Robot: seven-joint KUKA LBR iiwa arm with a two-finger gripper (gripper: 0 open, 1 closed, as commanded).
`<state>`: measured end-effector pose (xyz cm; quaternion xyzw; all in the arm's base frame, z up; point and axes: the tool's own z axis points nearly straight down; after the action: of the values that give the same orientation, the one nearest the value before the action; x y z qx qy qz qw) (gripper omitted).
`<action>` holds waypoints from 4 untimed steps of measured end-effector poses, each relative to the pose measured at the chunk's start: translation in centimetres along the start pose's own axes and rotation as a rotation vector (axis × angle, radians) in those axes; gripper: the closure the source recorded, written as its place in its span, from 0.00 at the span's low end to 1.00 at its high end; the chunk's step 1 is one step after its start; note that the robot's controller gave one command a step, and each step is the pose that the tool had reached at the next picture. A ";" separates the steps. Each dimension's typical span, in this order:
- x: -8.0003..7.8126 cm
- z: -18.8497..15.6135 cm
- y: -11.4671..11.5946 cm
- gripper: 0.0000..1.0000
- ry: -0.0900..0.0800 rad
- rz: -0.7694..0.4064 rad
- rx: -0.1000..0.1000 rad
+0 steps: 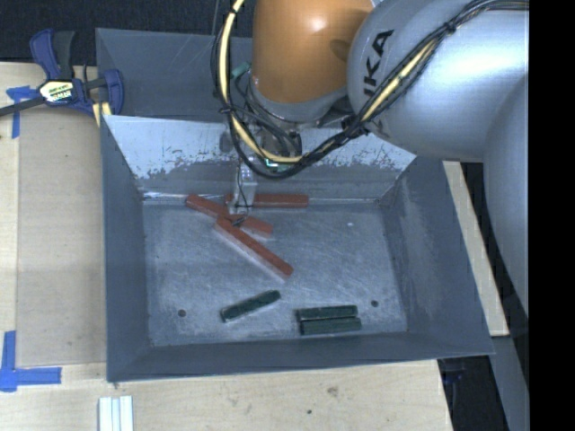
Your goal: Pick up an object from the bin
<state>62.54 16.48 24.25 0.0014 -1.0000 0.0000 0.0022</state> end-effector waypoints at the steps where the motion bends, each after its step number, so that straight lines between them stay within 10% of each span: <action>1: -0.2 -0.5 -0.1 0.00 -0.008 0.003 -0.002; 2: 0.2 7.8 -4.7 0.00 -0.004 0.201 -0.001; 4: 0.0 8.3 -4.1 0.00 -0.009 0.325 -0.002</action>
Offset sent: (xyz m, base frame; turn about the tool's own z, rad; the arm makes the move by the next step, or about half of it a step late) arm -0.0047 -0.0556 -0.1725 0.3243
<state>62.49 12.41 15.98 -0.1606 -0.9870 -0.0007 -0.0021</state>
